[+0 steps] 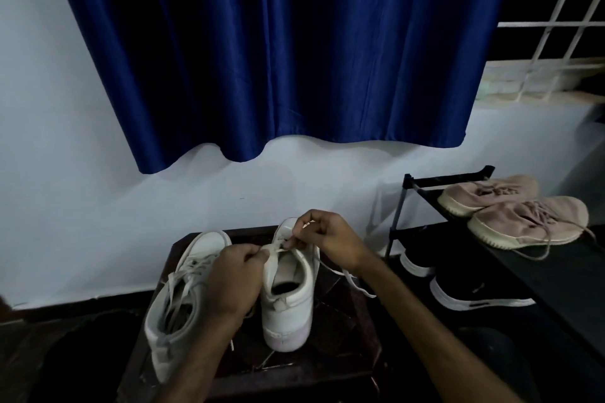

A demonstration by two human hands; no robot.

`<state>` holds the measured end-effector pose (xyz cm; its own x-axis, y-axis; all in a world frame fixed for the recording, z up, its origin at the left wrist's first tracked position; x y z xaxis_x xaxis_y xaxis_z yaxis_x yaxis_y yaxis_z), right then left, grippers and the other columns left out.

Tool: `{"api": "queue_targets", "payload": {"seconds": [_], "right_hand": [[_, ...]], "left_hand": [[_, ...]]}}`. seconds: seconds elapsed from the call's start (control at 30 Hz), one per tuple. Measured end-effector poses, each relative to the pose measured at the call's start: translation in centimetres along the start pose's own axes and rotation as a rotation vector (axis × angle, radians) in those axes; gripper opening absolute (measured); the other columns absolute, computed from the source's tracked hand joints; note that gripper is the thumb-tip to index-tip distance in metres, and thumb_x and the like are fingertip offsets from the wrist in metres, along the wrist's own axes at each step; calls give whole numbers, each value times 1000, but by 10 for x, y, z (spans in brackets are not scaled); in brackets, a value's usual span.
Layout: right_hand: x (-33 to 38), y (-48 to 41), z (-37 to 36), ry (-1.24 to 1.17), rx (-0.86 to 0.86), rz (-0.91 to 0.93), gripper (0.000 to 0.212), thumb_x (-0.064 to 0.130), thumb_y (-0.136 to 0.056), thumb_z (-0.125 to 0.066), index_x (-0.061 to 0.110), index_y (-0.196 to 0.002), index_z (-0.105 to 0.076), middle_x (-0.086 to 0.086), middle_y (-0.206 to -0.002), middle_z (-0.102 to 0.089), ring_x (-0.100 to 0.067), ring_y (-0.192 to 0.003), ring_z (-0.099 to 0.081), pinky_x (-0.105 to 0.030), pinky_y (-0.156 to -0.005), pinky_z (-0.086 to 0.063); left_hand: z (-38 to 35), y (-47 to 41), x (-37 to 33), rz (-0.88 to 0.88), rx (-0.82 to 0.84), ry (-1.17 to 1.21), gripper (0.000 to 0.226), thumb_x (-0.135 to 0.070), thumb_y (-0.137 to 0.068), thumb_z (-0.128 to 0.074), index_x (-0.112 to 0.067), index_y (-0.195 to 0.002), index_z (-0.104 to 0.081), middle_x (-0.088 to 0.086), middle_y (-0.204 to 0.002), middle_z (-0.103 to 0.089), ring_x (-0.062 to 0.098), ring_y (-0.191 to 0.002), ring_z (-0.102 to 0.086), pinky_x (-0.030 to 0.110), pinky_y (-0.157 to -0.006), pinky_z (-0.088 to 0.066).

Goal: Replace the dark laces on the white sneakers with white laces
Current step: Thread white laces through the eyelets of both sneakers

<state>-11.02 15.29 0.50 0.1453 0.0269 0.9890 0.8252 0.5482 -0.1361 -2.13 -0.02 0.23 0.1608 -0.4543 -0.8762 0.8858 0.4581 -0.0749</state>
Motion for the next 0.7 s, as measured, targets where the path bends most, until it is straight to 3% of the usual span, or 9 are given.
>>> {"api": "queue_targets", "payload": {"seconds": [0.1,0.2,0.27,0.37,0.5,0.6,0.7], "right_hand": [[-2,-1,4,-33,3,3,4,0,-94,-58,-3,-94,-57,-33,-90,-68,-28,-83,-69,-24,-75,-52],[-4,2,8,-105,-4,11,3,1,-96,-55,-1,-96,-55,-31,-87,-68,-29,-81,-70,-24,-75,-53],[-1,5,12,-141,-70,11,3,2,-97,-52,2,-95,-53,-27,-81,-67,-24,-69,-66,-18,-62,-50],[11,8,35,-197,-302,4,9,5,-97,-51,12,-92,-55,-10,-67,-59,-12,-53,-48,-14,-42,-32],[62,11,72,-260,-503,84,9,11,-95,-55,19,-91,-58,2,-62,-52,-9,-54,-39,-18,-44,-25],[96,14,75,33,-456,168,8,11,-96,-55,13,-98,-62,-6,-65,-60,-12,-55,-46,-18,-47,-34],[52,13,47,400,-282,39,20,0,-90,-58,16,-91,-71,-4,-69,-72,-10,-56,-59,-21,-58,-50]], "left_hand": [[1,-2,6,41,7,70,27,-39,-71,-58,-17,-70,-74,-3,-66,-71,20,-73,-67,44,-77,-54],[-4,0,8,42,22,77,17,-32,-85,-64,-19,-78,-74,-1,-73,-72,20,-78,-67,44,-80,-53],[-6,5,5,3,-22,5,14,-29,-91,-62,-18,-88,-70,-1,-81,-71,23,-85,-66,43,-82,-52],[-5,19,-12,-141,-121,-204,15,-32,-94,-57,-19,-97,-62,0,-87,-69,26,-87,-63,37,-75,-48],[-7,33,-42,-429,-179,-445,24,-17,-85,-65,-25,-107,-57,-4,-104,-57,20,-94,-55,30,-68,-39],[-19,31,-43,-428,-50,-499,13,-34,-90,-59,-31,-102,-65,-10,-112,-51,16,-102,-51,27,-73,-36],[-24,26,-37,-258,57,-390,59,-71,-83,-29,-30,-95,-70,-14,-114,-54,14,-106,-55,34,-84,-46]]}}
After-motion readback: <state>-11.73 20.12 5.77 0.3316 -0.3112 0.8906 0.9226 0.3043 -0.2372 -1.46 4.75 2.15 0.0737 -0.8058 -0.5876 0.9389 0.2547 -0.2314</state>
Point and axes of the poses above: each hand's wrist, its own y-axis away from the middle knuckle, its own z-axis out of the back of the hand, x = y × z, the point moved 8 cm from there along -y, towards the middle knuckle
